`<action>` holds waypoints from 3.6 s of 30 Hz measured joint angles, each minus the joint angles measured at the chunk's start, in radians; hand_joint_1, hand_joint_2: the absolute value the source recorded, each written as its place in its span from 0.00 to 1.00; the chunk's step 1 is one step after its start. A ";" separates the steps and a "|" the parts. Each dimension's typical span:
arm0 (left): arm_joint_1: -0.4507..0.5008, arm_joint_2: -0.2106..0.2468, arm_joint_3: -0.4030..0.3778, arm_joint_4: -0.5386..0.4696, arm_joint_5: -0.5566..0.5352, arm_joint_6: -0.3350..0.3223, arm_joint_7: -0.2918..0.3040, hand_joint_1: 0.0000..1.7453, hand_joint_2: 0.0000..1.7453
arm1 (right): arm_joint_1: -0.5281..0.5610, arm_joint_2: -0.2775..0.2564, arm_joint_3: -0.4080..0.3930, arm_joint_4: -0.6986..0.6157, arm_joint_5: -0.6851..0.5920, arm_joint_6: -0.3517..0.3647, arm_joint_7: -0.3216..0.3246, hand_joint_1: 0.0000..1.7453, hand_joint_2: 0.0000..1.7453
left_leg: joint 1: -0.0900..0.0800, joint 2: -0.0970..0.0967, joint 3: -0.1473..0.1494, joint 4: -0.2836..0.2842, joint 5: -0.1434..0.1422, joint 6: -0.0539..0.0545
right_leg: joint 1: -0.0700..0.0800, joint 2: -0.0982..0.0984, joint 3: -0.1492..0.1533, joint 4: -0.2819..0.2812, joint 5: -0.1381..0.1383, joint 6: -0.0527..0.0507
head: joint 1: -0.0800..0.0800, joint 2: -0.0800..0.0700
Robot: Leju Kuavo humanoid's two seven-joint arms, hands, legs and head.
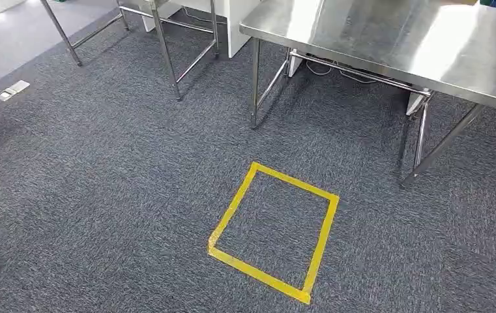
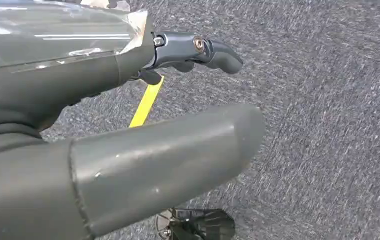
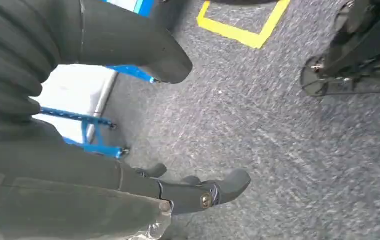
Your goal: Take the parts from the cabinet and place them on the table.
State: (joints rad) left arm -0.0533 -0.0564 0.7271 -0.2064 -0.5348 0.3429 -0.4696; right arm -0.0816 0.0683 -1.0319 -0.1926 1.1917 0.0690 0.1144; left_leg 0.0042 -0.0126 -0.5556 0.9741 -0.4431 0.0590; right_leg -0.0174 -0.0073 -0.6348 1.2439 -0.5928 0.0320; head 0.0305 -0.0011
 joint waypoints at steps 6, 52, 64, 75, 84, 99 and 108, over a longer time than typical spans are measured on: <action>0.000 -0.001 0.000 0.000 0.000 -0.001 -0.001 0.00 0.00 | -0.004 -0.001 0.000 0.000 0.002 0.000 -0.002 0.00 1.00 | -0.004 -0.015 -0.007 0.022 -0.010 -0.031 | -0.001 0.008 0.113 -0.249 0.093 -0.005 | 0.000 0.000; -0.005 0.002 0.000 -0.001 -0.018 -0.011 0.001 0.00 0.00 | -0.004 0.009 -0.002 0.000 0.010 0.004 -0.001 0.00 1.00 | -0.011 0.027 -0.022 0.036 -0.020 -0.023 | 0.007 -0.021 0.117 -0.250 0.094 -0.027 | -0.008 0.000; -0.003 -0.005 0.000 -0.001 -0.018 -0.021 0.001 0.00 0.00 | 0.000 0.002 -0.002 0.000 0.015 0.003 -0.001 0.00 1.00 | -0.002 -0.018 -0.011 0.019 -0.003 -0.016 | -0.011 0.016 0.117 -0.243 0.084 0.014 | 0.001 0.000; 0.001 -0.005 0.000 -0.001 -0.019 -0.019 0.008 0.00 0.00 | -0.001 0.004 -0.001 0.000 0.021 0.001 -0.001 0.00 1.00 | 0.007 0.007 -0.176 0.359 -0.161 -0.057 | -0.003 -0.008 0.115 -0.244 0.096 -0.034 | -0.008 0.000; -0.001 -0.004 0.000 -0.002 -0.017 -0.018 0.008 0.00 0.00 | -0.004 0.006 0.000 0.000 0.026 0.001 -0.001 0.00 1.00 | -0.011 0.021 -0.013 0.022 -0.014 -0.012 | 0.010 -0.024 0.121 -0.254 0.093 -0.015 | -0.009 0.000; 0.001 -0.011 0.001 -0.002 -0.018 -0.018 0.008 0.00 0.00 | -0.004 -0.001 0.001 0.000 0.032 0.001 -0.001 0.00 1.00 | -0.005 -0.026 -0.009 0.024 -0.010 -0.032 | -0.002 0.008 0.115 -0.247 0.099 -0.018 | -0.006 0.000; 0.001 -0.008 0.007 -0.002 -0.019 -0.018 0.005 0.00 0.00 | -0.005 0.000 0.002 0.000 0.034 0.001 -0.007 0.00 1.00 | 0.008 0.011 -0.106 0.216 -0.073 -0.050 | -0.001 -0.011 0.117 -0.249 0.101 -0.039 | -0.010 0.000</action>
State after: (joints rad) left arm -0.0522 -0.0649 0.7340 -0.2079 -0.5543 0.3246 -0.4643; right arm -0.0861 0.0683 -1.0304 -0.1926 1.2257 0.0698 0.1076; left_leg 0.0118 -0.0019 -0.6619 1.1899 -0.5159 0.0093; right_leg -0.0182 -0.0182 -0.5179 0.9944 -0.4914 -0.0068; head 0.0202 -0.0011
